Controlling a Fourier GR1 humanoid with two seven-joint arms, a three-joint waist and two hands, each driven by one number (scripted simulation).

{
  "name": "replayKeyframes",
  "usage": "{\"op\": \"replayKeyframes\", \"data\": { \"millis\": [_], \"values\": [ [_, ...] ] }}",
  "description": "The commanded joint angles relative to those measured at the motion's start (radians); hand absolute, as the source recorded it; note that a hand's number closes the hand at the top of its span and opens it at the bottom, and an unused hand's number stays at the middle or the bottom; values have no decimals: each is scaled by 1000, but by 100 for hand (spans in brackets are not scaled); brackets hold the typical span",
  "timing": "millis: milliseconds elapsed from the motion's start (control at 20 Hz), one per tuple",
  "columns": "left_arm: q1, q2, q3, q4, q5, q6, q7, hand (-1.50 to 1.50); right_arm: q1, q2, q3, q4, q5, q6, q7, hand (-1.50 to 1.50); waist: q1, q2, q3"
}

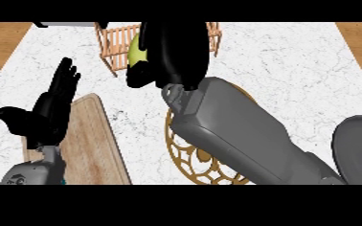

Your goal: Pick the lemon from the placemat and place it in the tiered shelf

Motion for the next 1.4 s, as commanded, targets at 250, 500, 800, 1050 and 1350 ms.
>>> {"op": "replayKeyframes", "data": {
  "millis": [250,500,800,1050,1350],
  "values": [
    [8,16,11,-41,8,-17,34,0,-82,7,-45,377,-61,-306,-129,150,10,5,1],
    [8,13,32,-34,24,-23,-1,0,-118,7,-80,550,-101,-438,-258,150,13,8,0],
    [-2,-22,-20,2,-25,-6,-9,0,-222,7,-119,769,-204,-516,-429,150,24,13,1],
    [-31,-32,-11,33,-29,5,-31,0,-214,7,-130,835,-297,-624,-443,150,38,19,0],
    [15,-5,-25,-74,-21,-27,23,0,-235,7,-182,919,-443,-561,-583,-150,48,17,1]
  ]
}}
